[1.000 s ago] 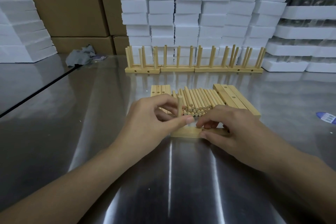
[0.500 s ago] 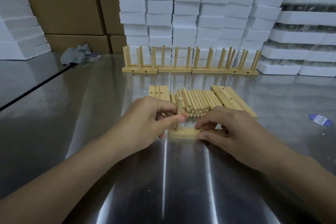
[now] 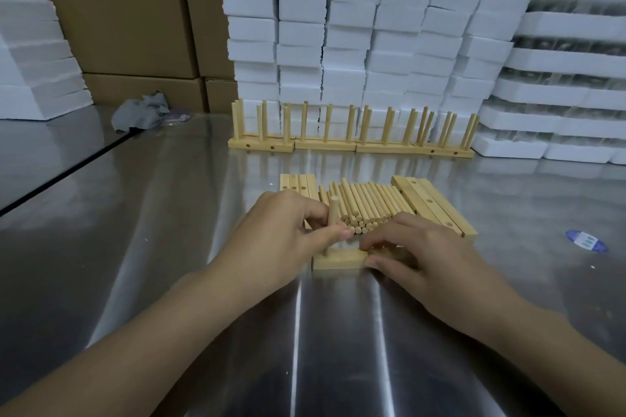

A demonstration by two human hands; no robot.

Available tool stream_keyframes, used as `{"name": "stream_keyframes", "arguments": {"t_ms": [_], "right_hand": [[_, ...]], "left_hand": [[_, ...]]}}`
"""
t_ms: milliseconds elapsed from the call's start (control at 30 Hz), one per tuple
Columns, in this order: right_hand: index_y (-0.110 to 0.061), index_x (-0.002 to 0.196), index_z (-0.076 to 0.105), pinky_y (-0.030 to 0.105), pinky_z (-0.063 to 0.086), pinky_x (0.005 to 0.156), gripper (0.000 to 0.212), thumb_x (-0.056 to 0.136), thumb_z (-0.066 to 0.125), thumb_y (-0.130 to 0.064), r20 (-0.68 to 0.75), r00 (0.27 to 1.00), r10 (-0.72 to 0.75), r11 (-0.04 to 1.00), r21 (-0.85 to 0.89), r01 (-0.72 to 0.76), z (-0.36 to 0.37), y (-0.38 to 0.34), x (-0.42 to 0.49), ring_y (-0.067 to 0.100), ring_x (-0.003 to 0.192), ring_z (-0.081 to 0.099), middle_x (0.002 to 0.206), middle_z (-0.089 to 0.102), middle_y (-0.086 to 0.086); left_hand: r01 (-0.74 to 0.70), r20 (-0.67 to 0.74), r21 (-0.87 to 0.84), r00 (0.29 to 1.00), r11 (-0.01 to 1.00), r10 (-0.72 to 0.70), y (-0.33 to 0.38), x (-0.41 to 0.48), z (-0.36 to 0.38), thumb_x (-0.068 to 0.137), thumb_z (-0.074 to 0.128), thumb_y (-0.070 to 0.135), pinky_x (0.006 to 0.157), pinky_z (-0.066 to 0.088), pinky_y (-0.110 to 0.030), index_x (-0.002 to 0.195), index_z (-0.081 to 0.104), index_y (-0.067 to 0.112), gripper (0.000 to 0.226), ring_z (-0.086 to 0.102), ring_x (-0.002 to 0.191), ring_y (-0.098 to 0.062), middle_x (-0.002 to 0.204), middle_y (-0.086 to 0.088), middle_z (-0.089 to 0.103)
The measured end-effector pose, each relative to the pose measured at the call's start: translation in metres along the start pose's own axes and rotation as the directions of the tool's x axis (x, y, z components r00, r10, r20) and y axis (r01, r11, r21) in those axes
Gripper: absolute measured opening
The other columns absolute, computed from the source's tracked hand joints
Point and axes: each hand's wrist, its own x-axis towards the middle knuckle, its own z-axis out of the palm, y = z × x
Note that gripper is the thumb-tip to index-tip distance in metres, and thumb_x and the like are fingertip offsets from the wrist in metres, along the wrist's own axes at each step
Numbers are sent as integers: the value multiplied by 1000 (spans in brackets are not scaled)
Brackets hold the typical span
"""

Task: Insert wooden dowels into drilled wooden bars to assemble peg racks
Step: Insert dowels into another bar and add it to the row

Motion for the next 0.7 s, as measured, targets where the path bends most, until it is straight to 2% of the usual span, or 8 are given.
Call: {"name": "stream_keyframes", "arguments": {"t_ms": [100,167,233,333,433,533,600,700], "right_hand": [[-46,120,67,27,52,87,30,96,52,-56,-9,1000,-2,999,-38,1,0,-4,2,-5,107,53,113,56,-29],[-46,120,66,27,52,88,30,96,51,-57,-12,1000,-6,999,-53,5,-1,-5,3,-5,108,53,114,56,-30],[-47,121,65,23,51,89,29,97,52,-56,-13,1000,-8,997,-76,7,0,-6,3,-6,108,53,115,56,-31],[-47,119,66,21,52,86,22,99,60,-52,37,999,1,997,-78,2,-4,-5,8,-5,105,55,113,58,-30],[-43,109,73,19,52,80,15,95,71,-49,119,993,10,1000,21,-13,-22,-2,23,-4,100,60,103,65,-26],[-38,109,75,16,51,76,13,96,72,-40,-40,999,33,999,22,-32,-33,1,42,-10,95,61,98,68,-25],[-39,126,70,16,47,87,28,97,70,-41,-76,996,38,997,-62,-43,-29,2,54,-13,100,57,114,67,-25],[-38,143,61,33,45,110,49,96,70,-50,33,999,18,980,-199,-11,-14,2,67,4,128,51,140,60,-18]], "left_hand": [[27,87,-17,996,999,-26,-1,3,-7,93,76,47,55,44,-25,78,80,32,22,55,53,0,60,23,64],[26,143,-31,989,999,-22,-1,5,-10,95,75,46,73,59,-37,93,84,30,18,68,76,0,82,22,74],[19,190,-28,982,999,-14,0,7,-14,97,73,42,91,59,-43,99,84,31,15,70,100,-1,104,21,78],[20,238,-26,971,999,-13,-2,9,-14,100,72,38,103,56,-42,91,82,30,16,65,114,6,115,25,75],[10,214,-22,977,1000,-5,-7,8,-11,100,71,38,100,57,-44,87,81,32,16,65,116,4,121,30,72],[-19,168,46,986,999,11,-10,3,-8,98,71,46,86,60,-42,90,79,37,15,64,94,9,118,31,72],[-47,145,91,989,995,34,-11,-1,-5,96,70,54,69,54,-30,96,75,46,9,59,77,12,113,33,71],[-81,208,199,977,977,39,-14,-6,-1,86,73,69,69,50,-19,118,71,47,39,60,86,10,105,33,65]]}}
